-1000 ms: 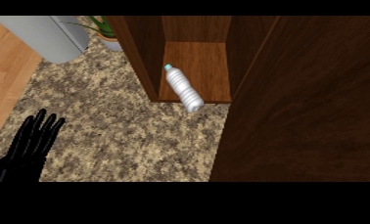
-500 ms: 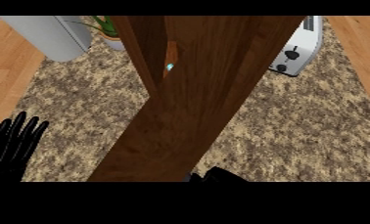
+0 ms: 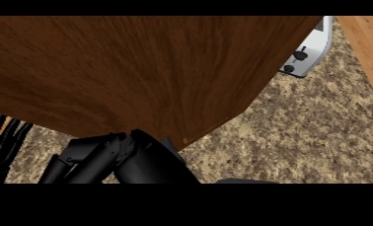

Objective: Pick up the bottled water, place it into the cabinet and close the cabinet

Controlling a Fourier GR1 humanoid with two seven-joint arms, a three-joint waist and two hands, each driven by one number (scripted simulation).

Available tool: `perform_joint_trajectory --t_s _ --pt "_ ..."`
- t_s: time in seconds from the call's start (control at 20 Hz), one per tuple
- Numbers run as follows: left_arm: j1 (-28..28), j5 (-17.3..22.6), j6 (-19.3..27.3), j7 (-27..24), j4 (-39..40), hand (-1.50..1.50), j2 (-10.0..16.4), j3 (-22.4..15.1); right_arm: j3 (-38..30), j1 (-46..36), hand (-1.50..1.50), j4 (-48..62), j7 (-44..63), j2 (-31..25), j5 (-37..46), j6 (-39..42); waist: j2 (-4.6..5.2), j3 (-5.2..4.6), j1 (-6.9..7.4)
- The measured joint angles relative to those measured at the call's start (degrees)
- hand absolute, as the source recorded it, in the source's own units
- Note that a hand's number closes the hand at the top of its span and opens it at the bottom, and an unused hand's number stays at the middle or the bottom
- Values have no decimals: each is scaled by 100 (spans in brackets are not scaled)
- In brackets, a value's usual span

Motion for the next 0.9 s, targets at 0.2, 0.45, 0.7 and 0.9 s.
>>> perform_joint_trajectory --t_s 0.2,0.45,0.7,0.9 --pt "158 37 71 135 -296 -150 40 152 -296 -672 150 853 -428 38 -784 131 32 8 3" --pt "323 127 -2 221 -467 -150 119 387 -502 -946 150 1484 -455 56 -1686 1359 56 13 -16" --pt "558 103 -2 322 -645 -150 49 629 -896 -943 150 2194 -620 46 -2173 2356 42 14 -112" --pt "545 145 78 581 -774 -150 -20 807 -1249 -822 150 2712 -907 -23 -2123 2924 37 14 -181"
